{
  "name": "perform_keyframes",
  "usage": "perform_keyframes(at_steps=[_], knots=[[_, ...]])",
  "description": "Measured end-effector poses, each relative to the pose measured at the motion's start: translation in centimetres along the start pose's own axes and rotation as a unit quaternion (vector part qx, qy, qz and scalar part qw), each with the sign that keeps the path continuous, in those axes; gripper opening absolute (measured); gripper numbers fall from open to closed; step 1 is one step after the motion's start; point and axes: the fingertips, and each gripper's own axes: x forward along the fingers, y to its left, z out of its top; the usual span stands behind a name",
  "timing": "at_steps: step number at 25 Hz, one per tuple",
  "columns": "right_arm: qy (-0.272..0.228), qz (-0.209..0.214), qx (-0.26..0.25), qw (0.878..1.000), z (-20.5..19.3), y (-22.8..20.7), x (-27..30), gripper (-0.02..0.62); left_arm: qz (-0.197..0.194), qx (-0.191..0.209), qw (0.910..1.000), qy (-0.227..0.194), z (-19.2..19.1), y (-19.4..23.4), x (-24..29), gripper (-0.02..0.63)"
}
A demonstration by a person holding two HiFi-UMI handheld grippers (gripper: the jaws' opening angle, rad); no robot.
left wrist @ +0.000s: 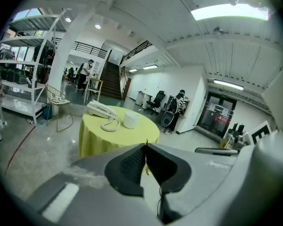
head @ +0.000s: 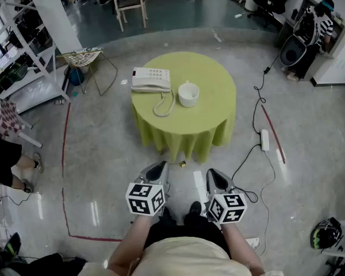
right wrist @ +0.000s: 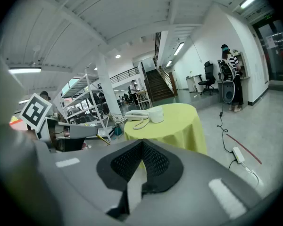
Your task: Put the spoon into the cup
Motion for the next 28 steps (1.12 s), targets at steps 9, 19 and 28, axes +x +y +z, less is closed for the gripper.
perform_keyframes(at_steps=[9, 19, 28], knots=[[-0.024, 0.004, -0.020, 0.999, 2.3, -0.7, -0.2, -0.003, -0.003, 0.005, 0.9998, -0.017, 1.3, -1.4, 0.4, 0.006], [-0.049, 0.033, -0.031, 0.998, 4.7, -1.2, 0.0, -0.002, 0.004, 0.015, 0.9990, -0.043, 3.4, -2.5, 1.1, 0.006], [-0.068, 0.047, -0.037, 0.996, 6.7, -3.5, -0.7, -0.001, 0.026, 0.021, 0.9966, -0.075, 5.7, -4.1, 1.7, 0.006]])
